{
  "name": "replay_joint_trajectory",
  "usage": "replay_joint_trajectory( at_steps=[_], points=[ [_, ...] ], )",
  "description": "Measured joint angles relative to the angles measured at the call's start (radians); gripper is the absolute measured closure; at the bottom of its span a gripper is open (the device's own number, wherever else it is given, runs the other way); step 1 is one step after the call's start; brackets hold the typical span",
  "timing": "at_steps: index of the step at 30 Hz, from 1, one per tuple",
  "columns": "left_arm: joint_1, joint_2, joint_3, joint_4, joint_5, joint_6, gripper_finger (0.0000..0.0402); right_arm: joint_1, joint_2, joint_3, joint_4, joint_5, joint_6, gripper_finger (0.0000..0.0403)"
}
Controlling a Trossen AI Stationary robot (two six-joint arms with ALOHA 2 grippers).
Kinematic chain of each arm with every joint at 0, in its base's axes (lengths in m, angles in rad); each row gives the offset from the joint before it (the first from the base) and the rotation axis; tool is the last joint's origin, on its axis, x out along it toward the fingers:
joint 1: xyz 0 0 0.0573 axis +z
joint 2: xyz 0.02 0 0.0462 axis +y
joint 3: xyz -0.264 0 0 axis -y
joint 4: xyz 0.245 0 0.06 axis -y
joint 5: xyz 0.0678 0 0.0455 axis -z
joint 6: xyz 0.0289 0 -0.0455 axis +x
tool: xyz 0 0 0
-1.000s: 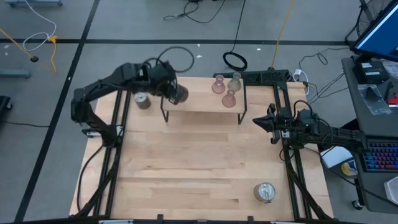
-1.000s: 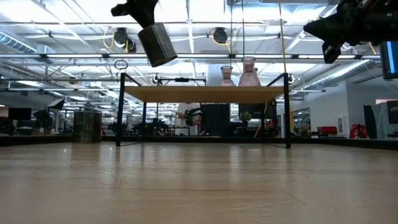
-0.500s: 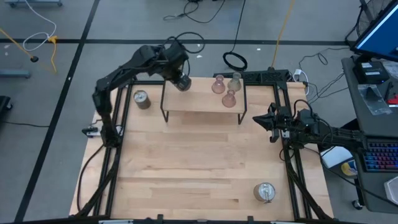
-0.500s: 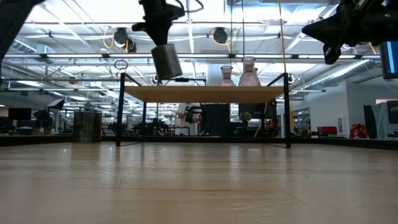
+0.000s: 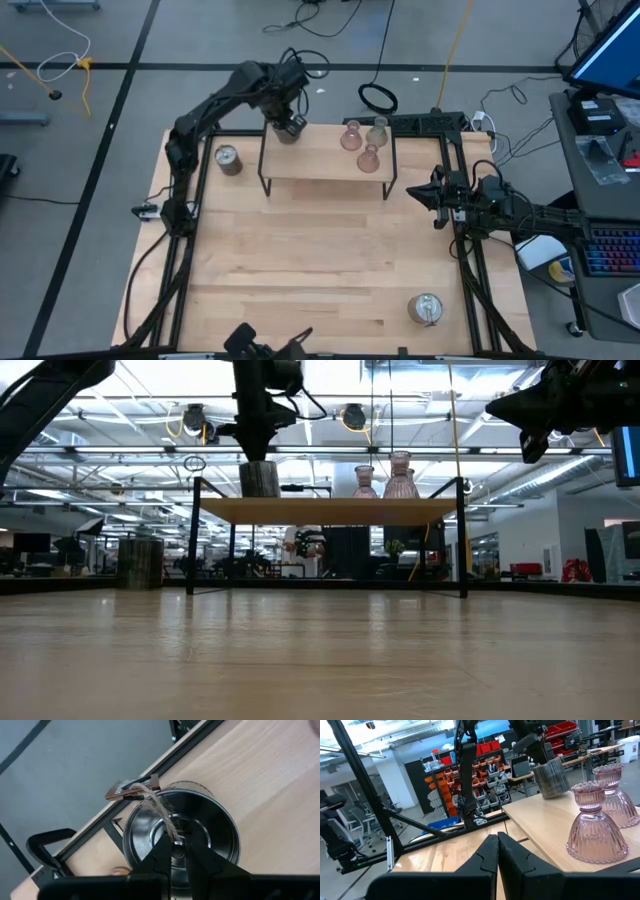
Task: Pick & Place candle stick holders
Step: Put the bottom left silver scented candle on the shelf
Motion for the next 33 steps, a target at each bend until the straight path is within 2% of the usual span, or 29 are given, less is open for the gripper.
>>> replay_joint_trajectory(
  at_steps=[17,33],
  points=[
    [0.020,-0.002,0.000,-0.014,0.061,0.018,0.0374,0.000,0.000,0.000,0.000,0.026,0.018,0.0403],
    [0.020,-0.002,0.000,-0.025,0.076,0.018,0.0374,0.000,0.000,0.000,0.000,0.026,0.027,0.0403]
  ],
)
